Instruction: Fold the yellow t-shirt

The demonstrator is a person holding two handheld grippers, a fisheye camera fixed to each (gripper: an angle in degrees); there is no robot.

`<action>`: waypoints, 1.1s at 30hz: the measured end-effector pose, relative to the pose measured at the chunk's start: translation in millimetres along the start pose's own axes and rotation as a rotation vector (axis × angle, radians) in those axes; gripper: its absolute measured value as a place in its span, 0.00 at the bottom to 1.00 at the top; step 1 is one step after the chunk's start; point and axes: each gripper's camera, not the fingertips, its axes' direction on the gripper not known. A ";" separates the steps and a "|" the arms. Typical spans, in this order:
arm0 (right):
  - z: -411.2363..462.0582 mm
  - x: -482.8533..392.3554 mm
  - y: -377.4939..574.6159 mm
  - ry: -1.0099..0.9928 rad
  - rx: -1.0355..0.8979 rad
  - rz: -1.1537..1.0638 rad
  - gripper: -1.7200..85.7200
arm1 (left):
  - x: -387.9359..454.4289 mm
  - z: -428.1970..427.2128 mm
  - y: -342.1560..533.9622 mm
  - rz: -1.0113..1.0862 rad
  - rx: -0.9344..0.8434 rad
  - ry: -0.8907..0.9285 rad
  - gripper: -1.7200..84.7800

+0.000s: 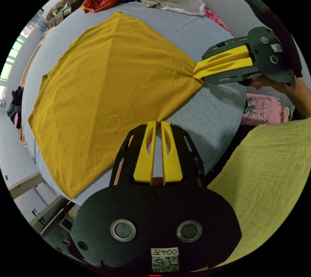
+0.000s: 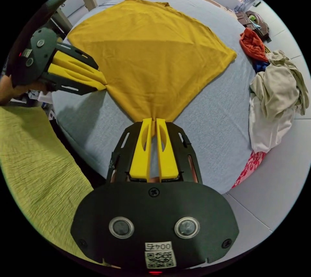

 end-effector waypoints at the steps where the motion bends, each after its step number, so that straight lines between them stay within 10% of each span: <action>1: 1.9 6.4 -3.6 -0.025 -0.004 0.022 0.06 | -3.1 -2.2 1.5 -0.011 0.004 0.004 0.03; 14: 14.3 60.2 -46.8 -0.105 -0.083 0.172 0.11 | -89.0 -61.4 32.5 -0.050 0.092 0.119 0.04; 21: 12.7 90.3 -65.0 -0.050 -0.100 0.291 0.10 | -181.1 -94.9 51.6 -0.080 0.115 0.502 0.06; 33: -23.7 214.1 -14.3 -0.453 0.138 0.703 0.11 | -344.5 -194.9 127.8 -0.179 0.254 0.385 0.09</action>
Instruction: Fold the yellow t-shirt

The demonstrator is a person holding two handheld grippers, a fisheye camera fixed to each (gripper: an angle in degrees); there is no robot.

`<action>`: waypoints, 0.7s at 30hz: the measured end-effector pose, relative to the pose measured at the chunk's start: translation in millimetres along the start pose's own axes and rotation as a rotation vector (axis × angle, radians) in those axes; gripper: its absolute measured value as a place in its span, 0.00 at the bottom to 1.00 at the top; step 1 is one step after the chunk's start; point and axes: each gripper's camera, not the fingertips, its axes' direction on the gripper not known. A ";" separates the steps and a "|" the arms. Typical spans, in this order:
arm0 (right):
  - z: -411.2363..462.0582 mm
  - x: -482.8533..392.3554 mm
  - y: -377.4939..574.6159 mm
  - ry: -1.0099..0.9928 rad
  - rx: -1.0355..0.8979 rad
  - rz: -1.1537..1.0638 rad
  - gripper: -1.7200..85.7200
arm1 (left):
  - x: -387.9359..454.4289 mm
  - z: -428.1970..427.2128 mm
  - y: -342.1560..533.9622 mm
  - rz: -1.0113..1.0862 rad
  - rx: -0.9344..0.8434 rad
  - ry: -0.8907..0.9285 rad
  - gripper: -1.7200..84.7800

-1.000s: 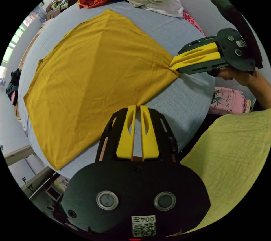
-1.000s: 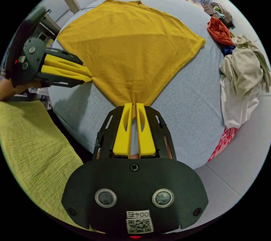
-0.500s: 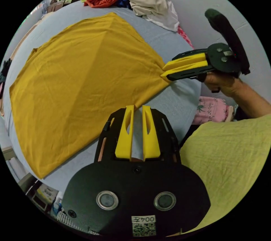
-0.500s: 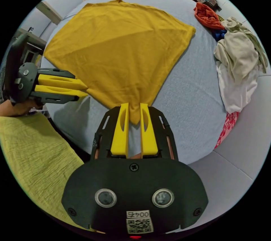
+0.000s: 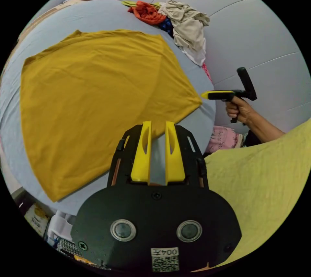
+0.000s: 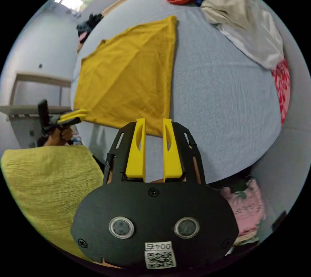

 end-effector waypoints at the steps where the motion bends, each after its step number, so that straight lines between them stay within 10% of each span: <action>1: -9.4 13.0 -0.1 -0.054 0.053 0.042 0.11 | -6.7 -8.0 0.3 -0.012 0.008 -0.021 0.09; 21: -64.0 66.0 -292.6 0.023 0.153 -0.007 0.16 | -257.9 -228.3 -109.5 -0.336 0.155 -0.178 0.17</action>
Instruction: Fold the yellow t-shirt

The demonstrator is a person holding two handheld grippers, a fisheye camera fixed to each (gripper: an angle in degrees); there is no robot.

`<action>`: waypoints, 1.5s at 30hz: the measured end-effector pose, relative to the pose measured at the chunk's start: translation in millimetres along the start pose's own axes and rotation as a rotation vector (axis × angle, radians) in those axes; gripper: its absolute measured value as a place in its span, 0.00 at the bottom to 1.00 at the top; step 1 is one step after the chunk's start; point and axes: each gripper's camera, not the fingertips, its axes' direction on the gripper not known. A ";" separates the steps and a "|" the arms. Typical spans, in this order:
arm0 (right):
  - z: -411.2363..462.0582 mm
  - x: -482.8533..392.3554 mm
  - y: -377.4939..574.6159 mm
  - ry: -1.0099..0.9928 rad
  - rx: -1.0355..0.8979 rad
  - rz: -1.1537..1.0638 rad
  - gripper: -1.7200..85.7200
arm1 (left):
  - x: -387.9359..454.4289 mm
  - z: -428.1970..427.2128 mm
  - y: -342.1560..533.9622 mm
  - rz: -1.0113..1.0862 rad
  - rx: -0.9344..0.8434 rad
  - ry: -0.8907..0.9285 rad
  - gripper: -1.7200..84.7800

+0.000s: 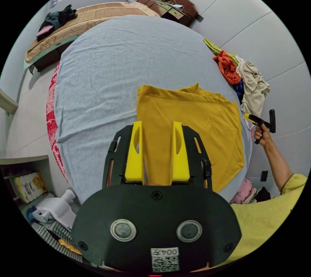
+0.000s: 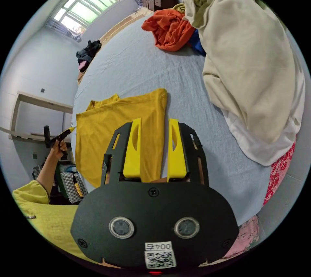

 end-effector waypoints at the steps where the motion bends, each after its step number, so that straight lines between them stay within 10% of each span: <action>1: -0.7 4.0 -9.5 0.007 -0.006 0.004 0.16 | -2.6 -2.1 -4.0 0.003 -0.003 0.003 0.16; 45: -89.3 -15.1 -129.3 -0.073 -0.108 0.112 0.13 | -80.9 -162.8 -43.9 0.164 -0.111 0.115 0.14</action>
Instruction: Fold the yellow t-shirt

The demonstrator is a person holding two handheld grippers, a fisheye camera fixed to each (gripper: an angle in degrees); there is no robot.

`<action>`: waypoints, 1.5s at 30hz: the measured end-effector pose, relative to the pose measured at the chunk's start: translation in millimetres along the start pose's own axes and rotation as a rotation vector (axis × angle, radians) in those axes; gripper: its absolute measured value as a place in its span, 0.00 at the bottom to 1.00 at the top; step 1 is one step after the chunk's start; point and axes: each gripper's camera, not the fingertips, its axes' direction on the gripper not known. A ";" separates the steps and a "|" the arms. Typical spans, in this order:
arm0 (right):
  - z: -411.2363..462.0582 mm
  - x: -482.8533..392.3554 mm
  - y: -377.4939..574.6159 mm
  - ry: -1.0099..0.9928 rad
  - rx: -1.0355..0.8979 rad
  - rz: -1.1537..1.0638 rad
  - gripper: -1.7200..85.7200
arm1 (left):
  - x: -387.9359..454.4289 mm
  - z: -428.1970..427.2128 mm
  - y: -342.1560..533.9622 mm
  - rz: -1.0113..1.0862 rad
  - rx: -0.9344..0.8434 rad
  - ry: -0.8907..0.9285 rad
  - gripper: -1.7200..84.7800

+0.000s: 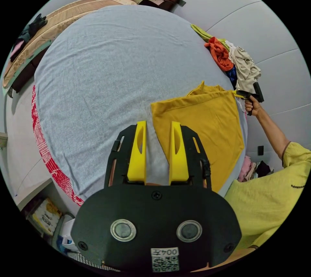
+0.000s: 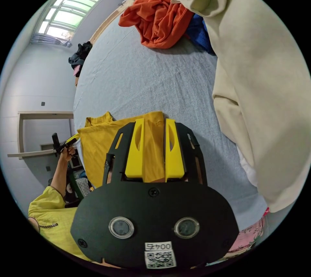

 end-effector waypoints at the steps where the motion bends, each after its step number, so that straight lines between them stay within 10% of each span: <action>1: -5.2 -4.7 4.5 0.014 -0.006 -0.007 0.12 | 0.3 -1.4 2.5 -0.004 0.000 0.003 0.13; 27: -235.7 -157.9 305.6 0.169 0.282 -0.225 0.03 | 91.5 -118.9 258.3 -0.007 0.299 0.094 0.03; 45: -636.3 -191.5 886.8 -0.634 0.753 -0.779 0.02 | 275.4 -331.4 714.5 0.507 0.916 0.415 0.03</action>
